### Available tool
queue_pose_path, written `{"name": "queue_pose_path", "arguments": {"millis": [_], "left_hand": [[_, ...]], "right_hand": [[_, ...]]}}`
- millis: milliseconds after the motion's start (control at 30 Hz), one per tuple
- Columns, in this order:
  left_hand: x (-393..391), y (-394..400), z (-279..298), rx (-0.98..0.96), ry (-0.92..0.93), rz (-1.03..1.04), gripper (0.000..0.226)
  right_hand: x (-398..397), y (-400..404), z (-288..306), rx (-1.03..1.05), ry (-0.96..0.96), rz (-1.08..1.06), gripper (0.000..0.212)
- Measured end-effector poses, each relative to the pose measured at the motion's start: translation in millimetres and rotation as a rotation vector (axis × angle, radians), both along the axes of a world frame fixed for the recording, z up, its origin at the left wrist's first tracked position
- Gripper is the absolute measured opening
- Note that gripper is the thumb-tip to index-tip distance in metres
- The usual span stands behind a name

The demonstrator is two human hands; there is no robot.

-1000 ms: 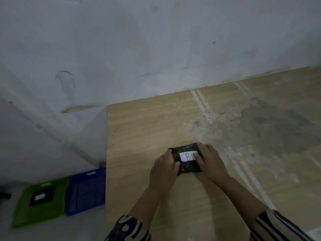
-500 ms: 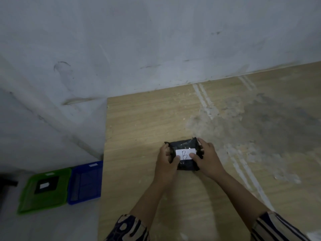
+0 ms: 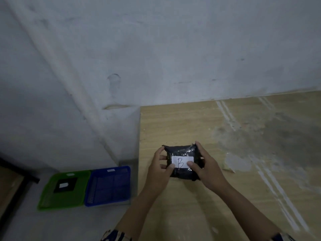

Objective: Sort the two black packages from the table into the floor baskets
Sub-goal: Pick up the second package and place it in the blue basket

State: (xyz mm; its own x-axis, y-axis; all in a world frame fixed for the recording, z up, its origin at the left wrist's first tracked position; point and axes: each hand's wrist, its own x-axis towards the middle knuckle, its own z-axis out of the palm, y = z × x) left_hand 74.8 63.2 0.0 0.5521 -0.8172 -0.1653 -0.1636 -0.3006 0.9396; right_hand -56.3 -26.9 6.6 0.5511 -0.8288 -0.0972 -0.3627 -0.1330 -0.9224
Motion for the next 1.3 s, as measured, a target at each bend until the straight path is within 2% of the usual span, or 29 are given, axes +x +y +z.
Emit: {"name": "queue_pose_path", "arguments": {"millis": [167,367,467,667,1000,1300], "left_hand": [[45,63,25,-0.035,-0.034,-0.061,0.056],[118,143,46,0.054,-0.548,-0.092,0.059],[151,174,48,0.134,-0.685,-0.102,0.059],[208,210,50,0.198,-0.685,-0.036,0.059],[315,221,39,0.213,-0.641,0.077,0.058],[429,237,12,0.239,-0.626,-0.036,0.059]], "right_hand": [[41,55,24,0.018,-0.106,-0.008,0.068],[102,123,36,0.000,-0.173,0.020,0.067],[136,149,38,-0.007,-0.181,0.038,0.067],[205,173,43,-0.035,-0.186,0.143,0.068],[334,170,31,0.007,-0.178,0.253,0.066],[442,192,4,0.032,-0.139,0.186,0.065]]}}
